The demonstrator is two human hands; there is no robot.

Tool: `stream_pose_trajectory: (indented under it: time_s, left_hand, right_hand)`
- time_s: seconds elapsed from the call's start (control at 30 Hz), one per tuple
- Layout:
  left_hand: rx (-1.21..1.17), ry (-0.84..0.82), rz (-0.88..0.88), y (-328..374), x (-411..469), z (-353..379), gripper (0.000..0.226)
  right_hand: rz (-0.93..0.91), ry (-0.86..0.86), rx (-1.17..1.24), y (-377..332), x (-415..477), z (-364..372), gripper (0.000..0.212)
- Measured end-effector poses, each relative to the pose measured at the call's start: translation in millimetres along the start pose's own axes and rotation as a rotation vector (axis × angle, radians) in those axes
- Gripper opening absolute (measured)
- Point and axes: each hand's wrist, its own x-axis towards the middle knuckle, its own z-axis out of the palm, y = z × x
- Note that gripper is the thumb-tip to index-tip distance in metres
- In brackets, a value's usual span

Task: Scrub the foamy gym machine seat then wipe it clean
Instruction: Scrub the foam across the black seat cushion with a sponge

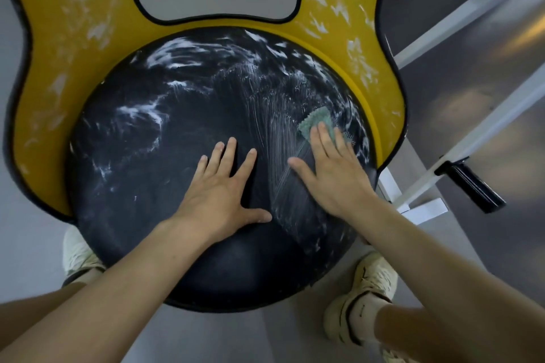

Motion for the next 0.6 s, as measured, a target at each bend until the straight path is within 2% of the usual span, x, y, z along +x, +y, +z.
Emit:
stream_pose_trajectory:
  time_s: [0.1, 0.33, 0.47, 0.6]
  left_hand:
    - [0.008, -0.005, 0.001, 3, 0, -1, 0.119]
    - [0.041, -0.026, 0.076, 6, -3, 1, 0.11]
    - [0.03, -0.054, 0.104, 10, -9, 3, 0.11]
    - [0.029, -0.071, 0.123, 11, -16, 7, 0.113]
  right_hand:
    - [-0.017, 0.047, -0.022, -19, -36, 18, 0.091]
    - [-0.2, 0.101, 0.057, -49, -151, 87, 0.087]
    - [-0.208, 0.09, -0.023, -27, -134, 78, 0.089]
    - [-0.064, 0.101, -0.057, 11, -66, 43, 0.091]
